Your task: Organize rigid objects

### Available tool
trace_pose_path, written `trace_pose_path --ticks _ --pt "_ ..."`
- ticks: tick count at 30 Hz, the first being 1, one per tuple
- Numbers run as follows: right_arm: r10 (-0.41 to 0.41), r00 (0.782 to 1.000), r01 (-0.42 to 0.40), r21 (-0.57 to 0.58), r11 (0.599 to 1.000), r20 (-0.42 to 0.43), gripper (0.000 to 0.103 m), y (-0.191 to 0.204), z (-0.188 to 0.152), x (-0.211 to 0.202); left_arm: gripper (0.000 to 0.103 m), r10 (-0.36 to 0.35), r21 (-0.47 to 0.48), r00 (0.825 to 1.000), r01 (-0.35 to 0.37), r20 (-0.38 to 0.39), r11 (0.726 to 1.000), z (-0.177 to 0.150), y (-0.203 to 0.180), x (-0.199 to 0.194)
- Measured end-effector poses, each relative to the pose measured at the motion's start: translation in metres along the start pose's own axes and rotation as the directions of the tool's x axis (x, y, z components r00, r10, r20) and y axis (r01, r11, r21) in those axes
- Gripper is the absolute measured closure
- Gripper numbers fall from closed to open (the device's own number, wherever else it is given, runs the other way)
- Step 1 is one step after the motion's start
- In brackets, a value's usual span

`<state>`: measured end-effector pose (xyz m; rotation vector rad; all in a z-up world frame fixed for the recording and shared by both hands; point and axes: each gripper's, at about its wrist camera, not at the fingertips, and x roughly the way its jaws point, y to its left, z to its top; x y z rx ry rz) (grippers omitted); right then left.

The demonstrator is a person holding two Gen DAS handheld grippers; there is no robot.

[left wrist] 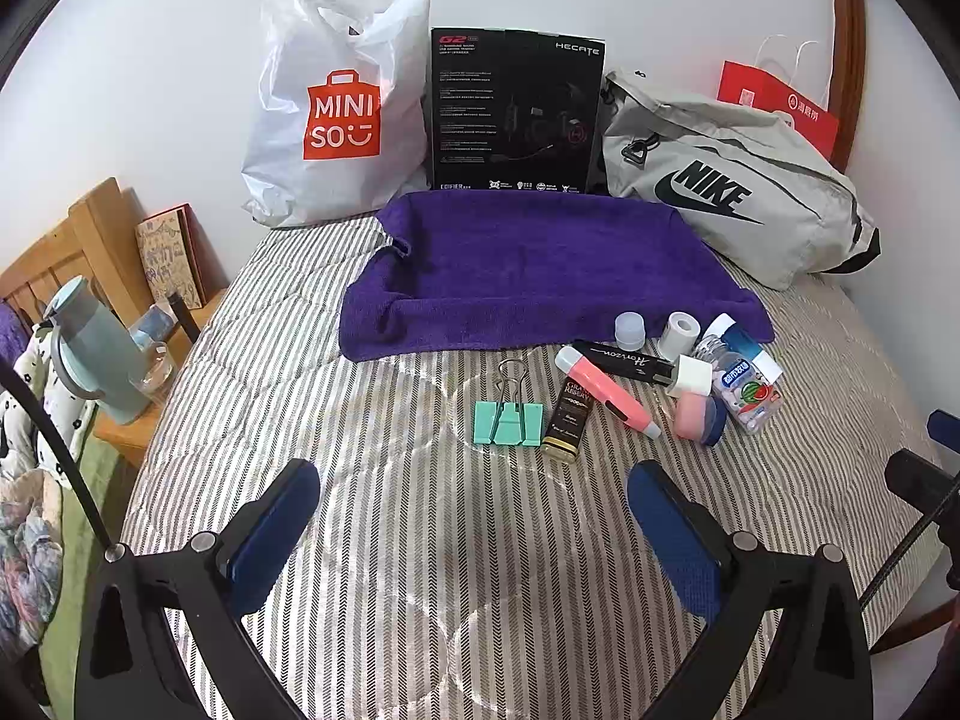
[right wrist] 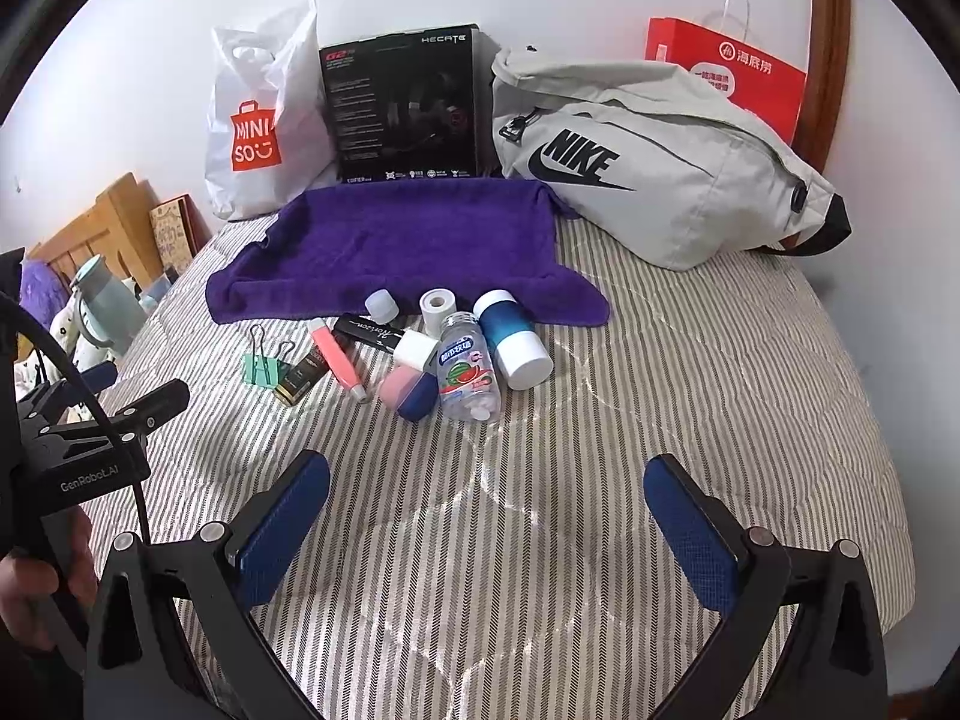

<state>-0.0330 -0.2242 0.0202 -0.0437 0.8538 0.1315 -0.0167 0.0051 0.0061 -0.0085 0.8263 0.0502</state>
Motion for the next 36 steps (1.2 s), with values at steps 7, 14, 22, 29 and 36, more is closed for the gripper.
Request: trace_pose_path --ticks 7,14,22,29,36 --pt "0.0 1.0 0.0 -0.003 1.0 -0.001 0.0 0.001 -0.0009 -0.0007 0.0 -0.001 -0.002 1.0 0.001 0.002 1.0 0.0016 0.0022 -0.0011" --pt "0.005 1.0 -0.005 -0.006 1.0 0.001 0.0 0.0024 -0.0023 -0.0032 0.0 -0.004 -0.001 1.0 0.004 0.0 1.0 0.0023 0.0033 -0.0012" --pt "0.005 1.0 -0.005 -0.004 1.0 0.001 0.0 0.0023 -0.004 -0.0039 0.0 -0.004 0.0 1.0 0.004 0.001 1.0 0.0018 0.0035 -0.0022" --pt "0.003 1.0 -0.003 -0.007 1.0 0.003 0.0 0.0035 -0.0042 -0.0044 0.0 -0.005 -0.001 1.0 0.005 -0.003 1.0 0.0023 0.0038 -0.0021" --pt "0.005 1.0 -0.005 -0.006 1.0 0.002 0.0 0.0038 -0.0047 -0.0049 0.0 -0.006 -0.003 1.0 0.006 0.0 1.0 0.0024 0.0066 -0.0025"
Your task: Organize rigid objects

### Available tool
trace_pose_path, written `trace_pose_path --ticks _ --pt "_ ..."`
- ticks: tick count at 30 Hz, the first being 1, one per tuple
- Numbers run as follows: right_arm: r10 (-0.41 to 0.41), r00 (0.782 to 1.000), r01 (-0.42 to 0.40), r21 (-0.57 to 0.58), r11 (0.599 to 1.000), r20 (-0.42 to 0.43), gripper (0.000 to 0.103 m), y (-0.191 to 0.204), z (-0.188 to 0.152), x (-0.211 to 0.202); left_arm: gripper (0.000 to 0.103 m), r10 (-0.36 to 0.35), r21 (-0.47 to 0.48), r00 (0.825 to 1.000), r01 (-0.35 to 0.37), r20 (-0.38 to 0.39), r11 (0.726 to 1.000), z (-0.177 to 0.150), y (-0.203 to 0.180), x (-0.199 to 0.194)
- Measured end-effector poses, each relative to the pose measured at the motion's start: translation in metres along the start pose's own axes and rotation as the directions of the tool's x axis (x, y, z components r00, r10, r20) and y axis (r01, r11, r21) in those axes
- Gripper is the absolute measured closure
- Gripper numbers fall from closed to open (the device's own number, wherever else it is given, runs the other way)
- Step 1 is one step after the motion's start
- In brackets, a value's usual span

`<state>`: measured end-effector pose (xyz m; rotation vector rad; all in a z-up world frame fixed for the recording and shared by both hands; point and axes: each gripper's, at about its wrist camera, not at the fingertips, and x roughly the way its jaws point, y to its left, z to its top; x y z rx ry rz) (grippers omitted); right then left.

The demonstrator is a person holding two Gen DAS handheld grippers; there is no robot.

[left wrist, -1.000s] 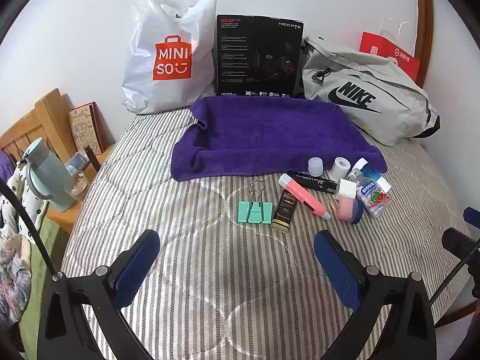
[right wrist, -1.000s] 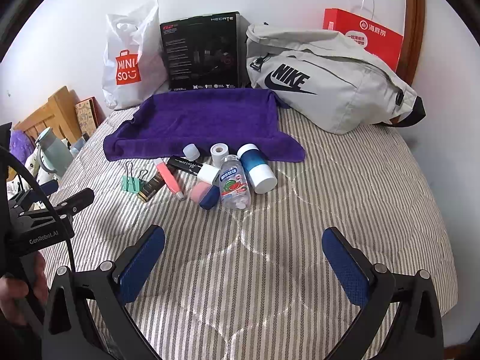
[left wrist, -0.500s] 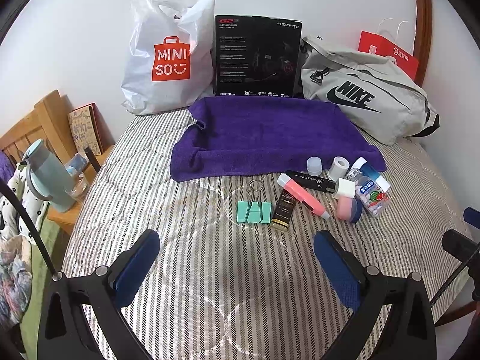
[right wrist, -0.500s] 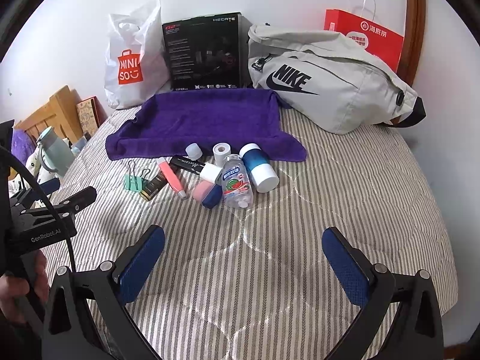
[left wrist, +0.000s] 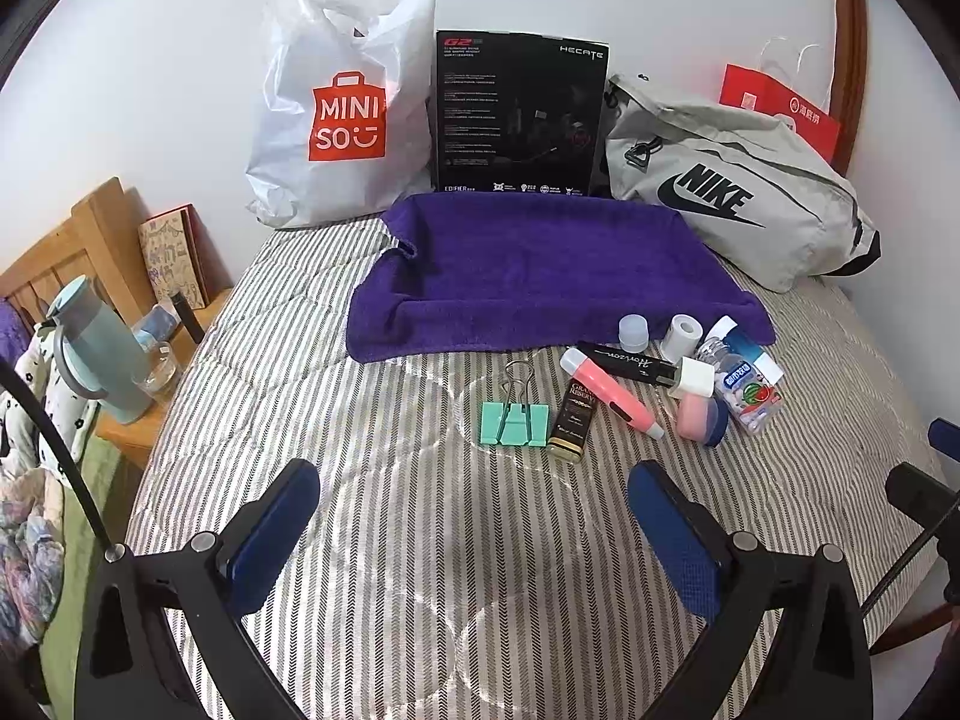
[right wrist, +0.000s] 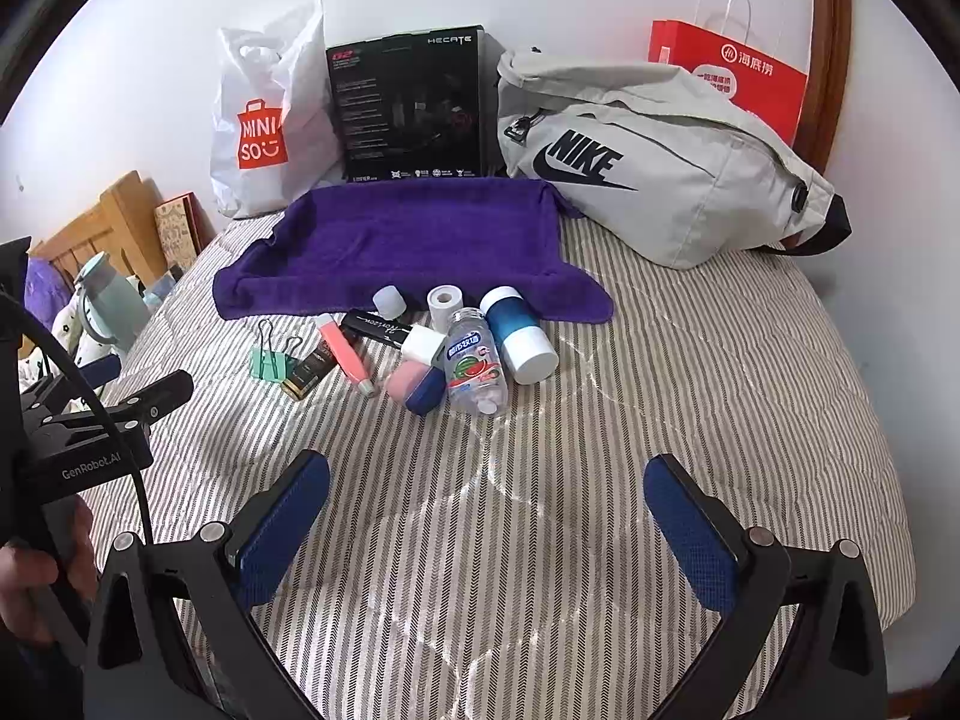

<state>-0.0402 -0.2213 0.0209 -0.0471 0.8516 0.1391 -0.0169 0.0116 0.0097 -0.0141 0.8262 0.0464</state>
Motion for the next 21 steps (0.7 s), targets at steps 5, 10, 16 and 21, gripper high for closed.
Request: trace_pose_path --ticks 5,10,16,21 --pt "0.0 1.0 0.0 -0.004 1.0 -0.007 0.0 0.001 -0.001 0.001 0.0 0.004 0.0 1.0 -0.004 -0.002 1.0 0.0 0.001 0.001" --pt "0.003 1.0 -0.003 -0.007 1.0 -0.011 0.0 0.002 0.0 0.004 0.0 0.005 0.0 1.0 -0.005 -0.003 1.0 0.001 0.001 0.004" --pt "0.004 1.0 -0.004 -0.007 1.0 -0.022 0.0 -0.001 0.0 0.011 0.0 0.015 0.005 1.0 -0.015 -0.01 1.0 0.001 0.002 0.017" --pt "0.003 1.0 -0.003 -0.005 1.0 -0.03 0.0 -0.006 0.001 0.02 0.0 -0.002 -0.002 0.999 0.002 -0.033 1.0 0.002 0.002 0.039"
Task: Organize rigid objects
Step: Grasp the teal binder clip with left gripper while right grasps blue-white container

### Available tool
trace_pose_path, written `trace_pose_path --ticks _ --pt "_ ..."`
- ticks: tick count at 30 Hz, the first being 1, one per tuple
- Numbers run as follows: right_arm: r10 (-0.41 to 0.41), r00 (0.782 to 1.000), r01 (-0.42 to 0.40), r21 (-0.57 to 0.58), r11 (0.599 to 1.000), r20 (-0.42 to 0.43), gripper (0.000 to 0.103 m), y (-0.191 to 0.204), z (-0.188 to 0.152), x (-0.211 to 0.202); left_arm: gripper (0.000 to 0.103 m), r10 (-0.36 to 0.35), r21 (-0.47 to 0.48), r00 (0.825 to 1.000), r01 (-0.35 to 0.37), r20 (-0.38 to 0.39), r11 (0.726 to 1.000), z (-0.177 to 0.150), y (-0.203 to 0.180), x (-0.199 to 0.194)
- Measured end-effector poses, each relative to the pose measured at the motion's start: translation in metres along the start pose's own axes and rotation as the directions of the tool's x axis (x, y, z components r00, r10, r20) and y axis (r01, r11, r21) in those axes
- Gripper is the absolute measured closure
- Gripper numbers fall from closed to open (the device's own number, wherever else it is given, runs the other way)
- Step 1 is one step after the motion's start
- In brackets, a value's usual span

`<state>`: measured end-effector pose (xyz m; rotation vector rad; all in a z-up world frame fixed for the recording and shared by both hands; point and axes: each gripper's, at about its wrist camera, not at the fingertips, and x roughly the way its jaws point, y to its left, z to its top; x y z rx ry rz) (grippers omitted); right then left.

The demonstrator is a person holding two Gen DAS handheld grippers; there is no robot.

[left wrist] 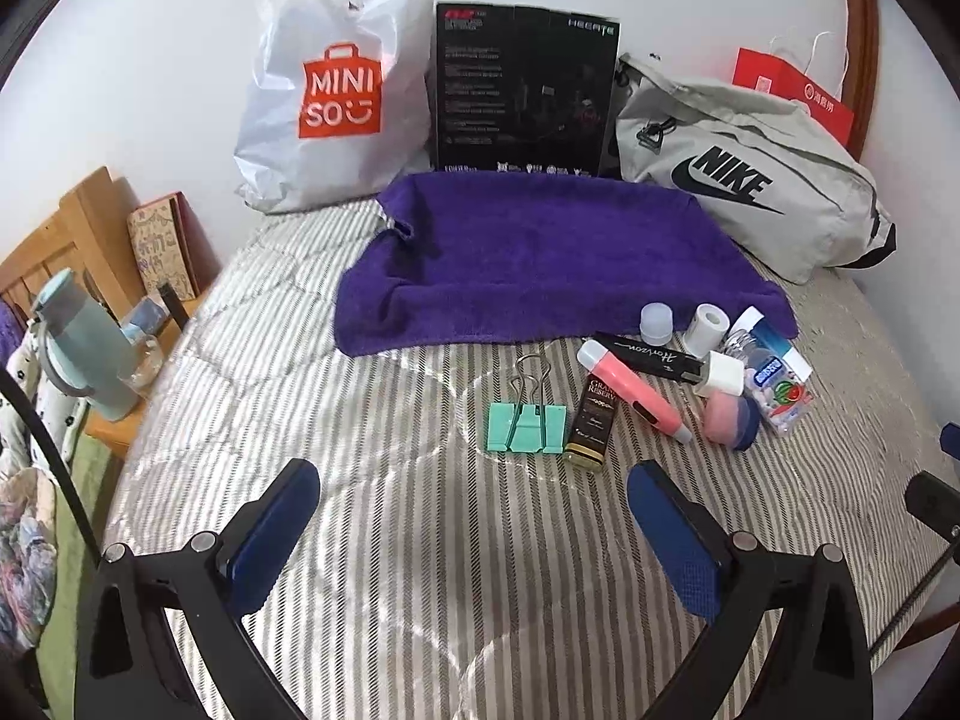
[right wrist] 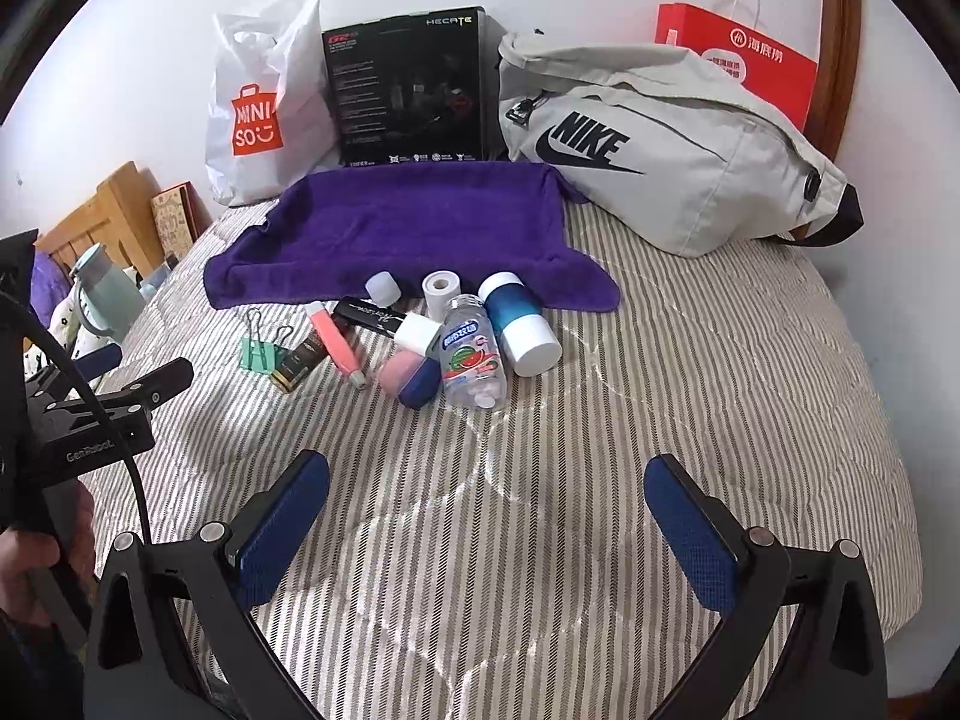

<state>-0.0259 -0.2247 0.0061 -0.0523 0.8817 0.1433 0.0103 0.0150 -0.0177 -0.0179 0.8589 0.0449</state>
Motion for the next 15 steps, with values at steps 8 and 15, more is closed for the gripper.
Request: trace_pose_path --ticks 8,15 --pt "0.006 1.0 -0.005 0.025 1.0 -0.017 0.0 -0.012 -0.001 0.018 0.0 -0.026 -0.001 0.999 0.026 -0.048 1.0 0.007 0.001 0.04" --pt "0.052 0.998 -0.05 0.036 0.998 -0.047 0.0 -0.018 0.0 0.037 0.0 -0.035 0.011 0.996 0.036 -0.082 0.999 0.013 -0.003 0.067"
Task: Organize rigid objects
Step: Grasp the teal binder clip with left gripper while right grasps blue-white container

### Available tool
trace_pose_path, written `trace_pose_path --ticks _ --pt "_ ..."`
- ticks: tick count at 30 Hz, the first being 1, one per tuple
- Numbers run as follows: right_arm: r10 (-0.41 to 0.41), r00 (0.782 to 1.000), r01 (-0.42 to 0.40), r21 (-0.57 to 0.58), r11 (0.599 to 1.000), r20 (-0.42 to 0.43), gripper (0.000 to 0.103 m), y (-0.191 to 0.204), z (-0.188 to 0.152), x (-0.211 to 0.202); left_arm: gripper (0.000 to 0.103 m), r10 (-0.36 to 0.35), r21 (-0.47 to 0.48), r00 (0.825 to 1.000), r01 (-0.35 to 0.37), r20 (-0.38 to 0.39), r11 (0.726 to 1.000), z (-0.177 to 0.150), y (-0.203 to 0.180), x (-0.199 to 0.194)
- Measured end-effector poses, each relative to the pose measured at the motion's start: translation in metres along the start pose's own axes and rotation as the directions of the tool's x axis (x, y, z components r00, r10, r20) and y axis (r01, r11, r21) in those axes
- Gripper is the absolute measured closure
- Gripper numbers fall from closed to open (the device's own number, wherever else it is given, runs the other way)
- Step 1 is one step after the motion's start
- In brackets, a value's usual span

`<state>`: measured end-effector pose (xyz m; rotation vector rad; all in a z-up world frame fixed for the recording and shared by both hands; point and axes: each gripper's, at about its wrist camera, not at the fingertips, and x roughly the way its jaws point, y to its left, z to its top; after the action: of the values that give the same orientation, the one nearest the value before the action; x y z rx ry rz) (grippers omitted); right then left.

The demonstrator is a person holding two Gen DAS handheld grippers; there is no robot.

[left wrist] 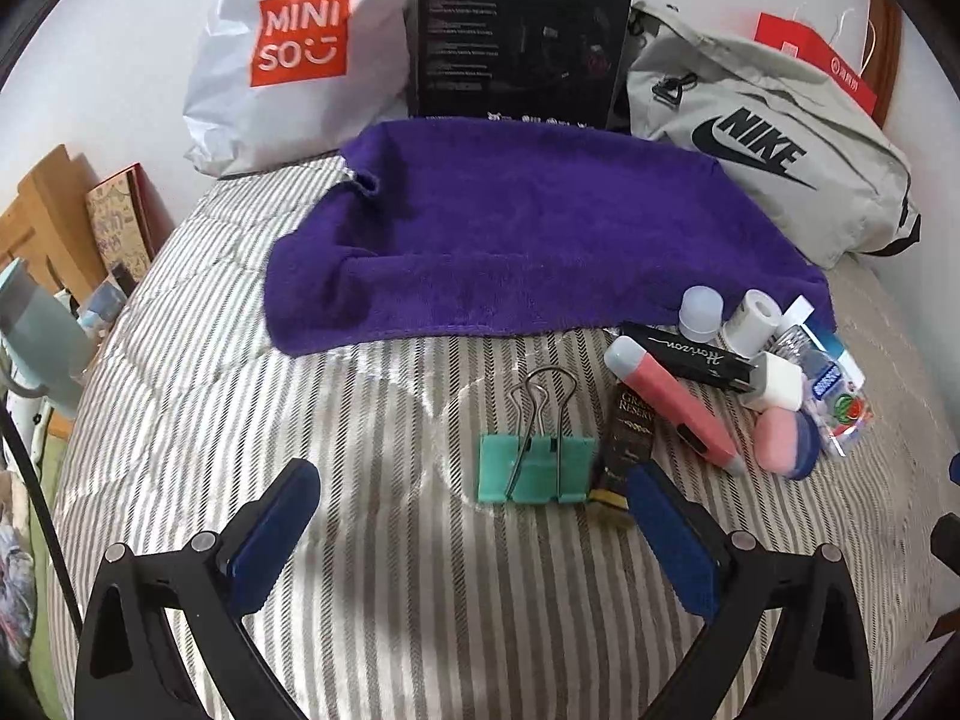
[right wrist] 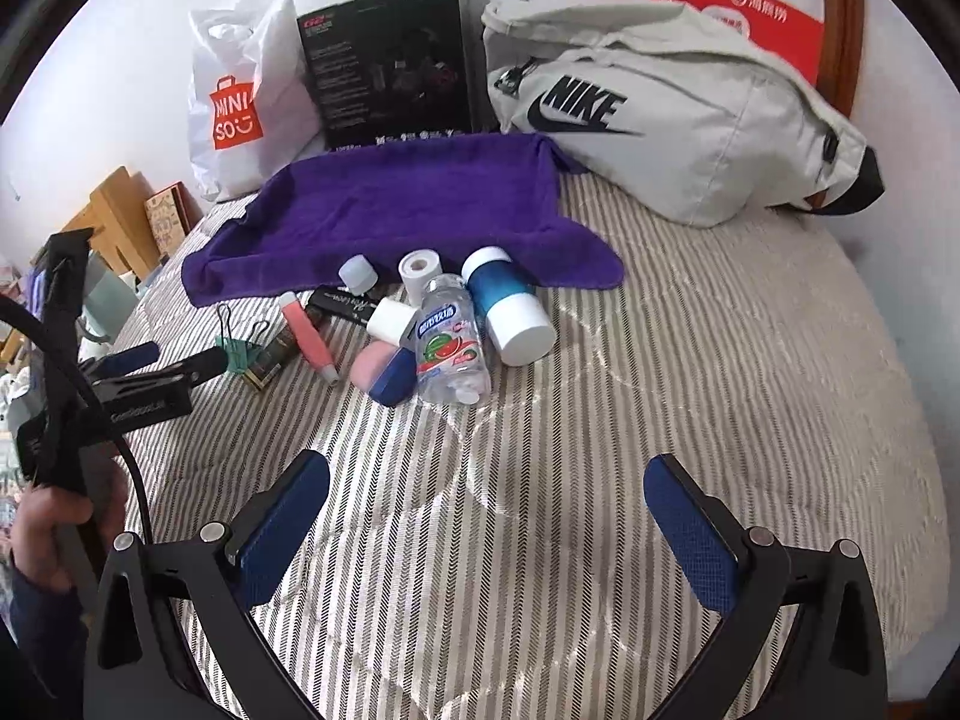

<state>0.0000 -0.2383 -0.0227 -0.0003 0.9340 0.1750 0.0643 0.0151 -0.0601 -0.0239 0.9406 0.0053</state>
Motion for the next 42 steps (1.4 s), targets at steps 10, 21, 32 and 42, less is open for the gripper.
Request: trace_pose_path --ticks 10,21,32,42 --pt "-0.02 0.999 0.02 -0.013 1.0 -0.037 0.0 -0.005 0.005 0.02 0.019 -0.019 0.014 1.0 0.019 -0.015 1.0 0.005 0.005 0.017" --pt "0.008 1.0 -0.008 0.024 1.0 -0.005 0.0 -0.026 0.032 0.041 0.052 -0.029 0.068 0.999 0.03 -0.019 0.997 0.0 -0.005 0.017" --pt "-0.04 0.999 0.039 -0.057 0.998 -0.018 0.0 -0.038 0.071 0.081 0.062 -0.029 0.077 0.999 0.031 -0.02 0.997 0.0 -0.007 0.015" --pt "-0.021 0.998 0.013 -0.149 0.989 -0.052 0.005 -0.038 0.077 0.112 0.062 -0.023 0.07 0.999 0.025 -0.025 0.997 0.001 -0.008 0.017"
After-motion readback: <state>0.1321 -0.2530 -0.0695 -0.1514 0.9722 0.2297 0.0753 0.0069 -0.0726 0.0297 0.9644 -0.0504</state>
